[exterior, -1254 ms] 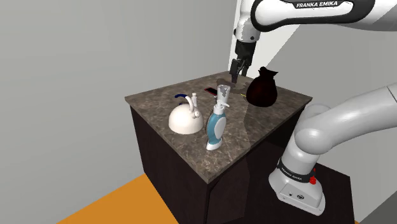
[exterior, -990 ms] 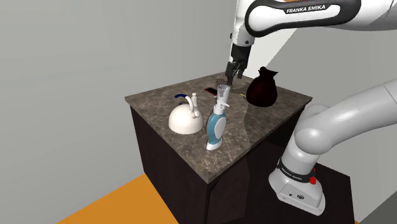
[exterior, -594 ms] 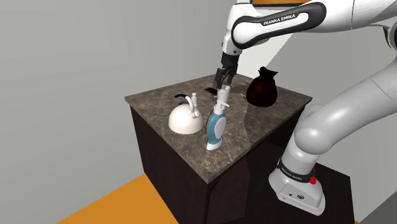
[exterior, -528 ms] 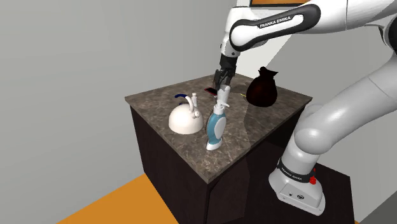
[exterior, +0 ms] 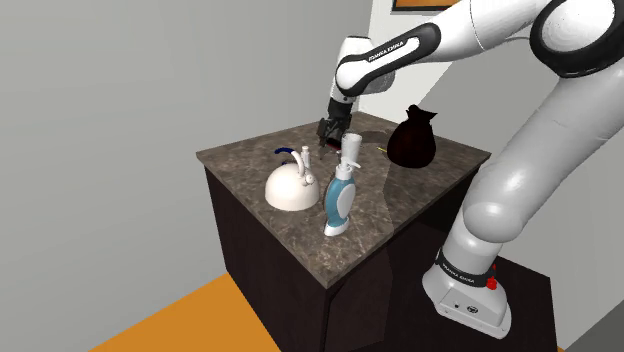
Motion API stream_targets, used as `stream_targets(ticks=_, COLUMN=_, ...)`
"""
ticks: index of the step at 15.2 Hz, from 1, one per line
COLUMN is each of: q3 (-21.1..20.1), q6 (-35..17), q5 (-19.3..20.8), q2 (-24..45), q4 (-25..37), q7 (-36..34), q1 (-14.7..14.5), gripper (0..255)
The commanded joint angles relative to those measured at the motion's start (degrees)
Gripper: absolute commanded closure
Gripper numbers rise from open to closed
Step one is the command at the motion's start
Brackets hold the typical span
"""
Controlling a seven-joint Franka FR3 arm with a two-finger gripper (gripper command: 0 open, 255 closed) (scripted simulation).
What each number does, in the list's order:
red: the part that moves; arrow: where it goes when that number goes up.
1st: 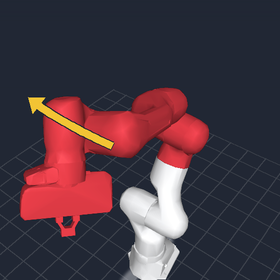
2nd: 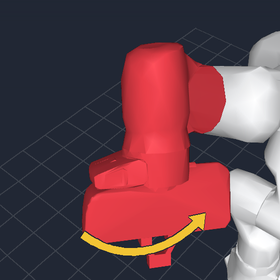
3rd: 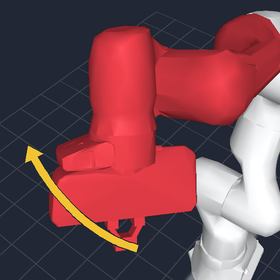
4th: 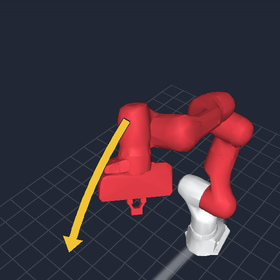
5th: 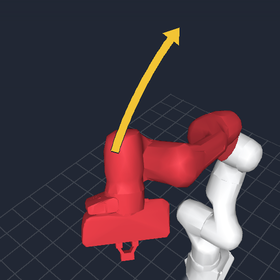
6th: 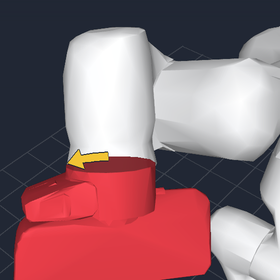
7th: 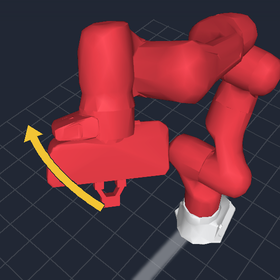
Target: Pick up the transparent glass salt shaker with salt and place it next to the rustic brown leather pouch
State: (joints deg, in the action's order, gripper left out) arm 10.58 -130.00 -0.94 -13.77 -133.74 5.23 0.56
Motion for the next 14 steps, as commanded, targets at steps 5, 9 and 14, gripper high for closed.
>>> stream_targets(ticks=5, q3=2.20, q6=-7.81, q5=-7.86, q2=13.25, q4=7.07, q7=5.46, q1=-0.52, gripper=0)
stream_targets(ticks=9, q3=2.22, q6=-10.73, q5=-14.37, q2=22.19, q4=13.67, q7=9.74, q1=0.29, gripper=0)
stream_targets(ticks=14, q3=1.53, q6=-13.19, q5=-16.36, q2=25.55, q4=14.51, q7=11.05, q1=0.65, gripper=0)
